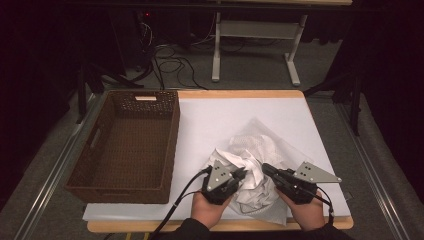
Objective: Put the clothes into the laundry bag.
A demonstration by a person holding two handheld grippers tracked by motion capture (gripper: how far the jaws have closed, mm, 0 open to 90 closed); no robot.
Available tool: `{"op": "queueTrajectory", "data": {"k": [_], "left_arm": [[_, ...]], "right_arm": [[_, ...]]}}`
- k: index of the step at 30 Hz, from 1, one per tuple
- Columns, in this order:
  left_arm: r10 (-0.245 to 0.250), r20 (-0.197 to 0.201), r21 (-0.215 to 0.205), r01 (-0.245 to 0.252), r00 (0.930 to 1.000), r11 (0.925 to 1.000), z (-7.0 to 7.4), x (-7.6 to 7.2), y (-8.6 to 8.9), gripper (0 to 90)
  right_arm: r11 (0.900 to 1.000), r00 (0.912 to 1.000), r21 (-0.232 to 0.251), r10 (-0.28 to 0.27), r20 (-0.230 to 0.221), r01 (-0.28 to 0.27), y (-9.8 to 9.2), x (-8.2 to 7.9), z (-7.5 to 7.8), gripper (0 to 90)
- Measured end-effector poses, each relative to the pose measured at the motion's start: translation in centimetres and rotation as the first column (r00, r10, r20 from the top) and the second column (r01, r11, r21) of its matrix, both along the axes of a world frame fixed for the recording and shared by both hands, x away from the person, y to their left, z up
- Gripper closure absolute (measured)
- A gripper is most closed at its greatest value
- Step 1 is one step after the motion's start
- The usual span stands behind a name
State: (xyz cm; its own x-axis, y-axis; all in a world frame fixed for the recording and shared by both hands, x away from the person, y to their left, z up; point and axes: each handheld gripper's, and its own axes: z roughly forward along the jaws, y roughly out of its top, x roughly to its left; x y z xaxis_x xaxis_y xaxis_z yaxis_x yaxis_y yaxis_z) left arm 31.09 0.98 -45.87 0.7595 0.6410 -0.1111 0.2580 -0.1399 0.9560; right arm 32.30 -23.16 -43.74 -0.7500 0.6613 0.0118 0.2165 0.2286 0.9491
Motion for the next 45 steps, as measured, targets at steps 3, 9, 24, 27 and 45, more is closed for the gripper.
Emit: {"op": "queueTrajectory", "data": {"k": [3, 9, 24, 27, 45], "left_arm": [[-0.051, 0.015, 0.027, 0.050, 0.9986, 0.9984, -0.2, -0.6, -1.7, 87.2], [-0.094, 0.001, 0.100, 0.094, 0.9956, 0.9905, -1.4, -0.1, -4.1, 87.3], [0.000, -0.019, 0.123, 0.002, 0.9998, 0.9924, -2.6, 3.6, -6.0, 83.9], [-0.034, -0.002, 0.102, 0.034, 0.9994, 0.9942, -2.5, 3.0, -5.6, 70.4], [-0.032, -0.030, 0.021, 0.032, 0.9990, 0.9993, -2.1, -0.4, 2.5, 38.4]], "right_arm": [[1.000, 1.0000, -0.003, -0.004, -0.001, 0.004, -0.1, 0.0, 0.0, 89.7], [1.000, 1.0000, 0.004, -0.001, -0.004, 0.001, -0.1, 0.0, 0.0, 89.7], [1.000, 0.9998, 0.013, 0.019, 0.011, -0.019, 0.1, -0.3, 0.4, 89.7], [1.000, 1.0000, 0.019, 0.006, 0.001, -0.006, -0.4, -0.2, 0.3, 89.7], [1.000, 1.0000, 0.003, 0.004, 0.006, -0.004, -0.3, -0.2, 0.1, 89.7]]}}
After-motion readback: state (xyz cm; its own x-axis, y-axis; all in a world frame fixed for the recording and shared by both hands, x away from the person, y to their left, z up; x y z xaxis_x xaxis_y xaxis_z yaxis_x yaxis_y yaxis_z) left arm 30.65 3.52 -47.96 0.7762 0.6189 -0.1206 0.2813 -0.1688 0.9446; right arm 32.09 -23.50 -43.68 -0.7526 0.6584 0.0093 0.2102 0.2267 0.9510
